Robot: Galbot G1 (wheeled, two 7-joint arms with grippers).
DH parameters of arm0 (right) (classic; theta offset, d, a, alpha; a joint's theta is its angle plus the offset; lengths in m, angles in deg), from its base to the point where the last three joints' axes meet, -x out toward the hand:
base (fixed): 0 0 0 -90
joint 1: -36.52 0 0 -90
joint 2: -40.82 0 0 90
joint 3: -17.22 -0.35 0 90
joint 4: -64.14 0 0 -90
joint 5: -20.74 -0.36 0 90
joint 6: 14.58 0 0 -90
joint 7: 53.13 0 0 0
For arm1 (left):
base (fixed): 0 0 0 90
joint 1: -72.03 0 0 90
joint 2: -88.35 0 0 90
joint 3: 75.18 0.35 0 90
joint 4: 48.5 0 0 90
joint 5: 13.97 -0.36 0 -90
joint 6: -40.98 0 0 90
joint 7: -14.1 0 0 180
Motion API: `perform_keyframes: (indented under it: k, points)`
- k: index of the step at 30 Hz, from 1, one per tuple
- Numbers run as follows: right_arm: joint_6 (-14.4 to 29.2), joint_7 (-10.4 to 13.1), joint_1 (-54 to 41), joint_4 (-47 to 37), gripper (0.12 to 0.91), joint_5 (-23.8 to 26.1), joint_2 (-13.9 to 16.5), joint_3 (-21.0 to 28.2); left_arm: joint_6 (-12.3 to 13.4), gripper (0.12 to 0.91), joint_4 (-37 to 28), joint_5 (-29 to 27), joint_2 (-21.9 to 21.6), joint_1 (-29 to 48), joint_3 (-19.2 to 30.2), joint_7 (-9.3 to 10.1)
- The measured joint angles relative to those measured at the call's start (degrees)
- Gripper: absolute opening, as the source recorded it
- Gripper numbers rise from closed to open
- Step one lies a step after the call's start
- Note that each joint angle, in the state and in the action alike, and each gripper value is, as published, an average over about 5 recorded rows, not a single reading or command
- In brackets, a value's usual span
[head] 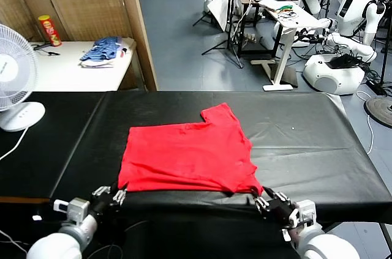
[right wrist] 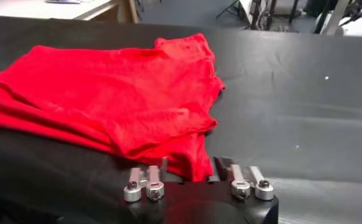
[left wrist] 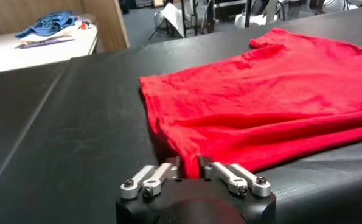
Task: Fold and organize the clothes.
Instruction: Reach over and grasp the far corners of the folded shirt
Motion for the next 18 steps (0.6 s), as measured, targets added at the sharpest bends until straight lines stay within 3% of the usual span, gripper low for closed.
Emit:
perform_keyframes:
  k: [3, 7, 13, 18]
  points:
    - [1.8, 0.9, -7.2, -5.7, 0.798, 1.4, -1.0, 2.4, -0.7, 0.787, -0.9, 2.9, 0.2, 3.4, 0.0, 0.93]
    - [2.6, 1.5, -18.3, -15.5, 0.798, 3.8, -2.7, 7.2, -2.3, 0.797, -4.7, 6.6, 0.2, 11.9, 1.4, 2.07]
    - [2.6, 2.8, -33.1, -31.2, 0.798, 4.9, -5.7, 14.3, -5.1, 0.798, -16.0, 11.1, 1.5, 27.8, 7.1, 5.12]
    - [1.3, 3.8, -42.3, -42.1, 0.798, 4.7, -8.3, 18.6, -6.2, 0.798, -26.4, 11.5, 3.5, 38.7, 12.6, 5.82]
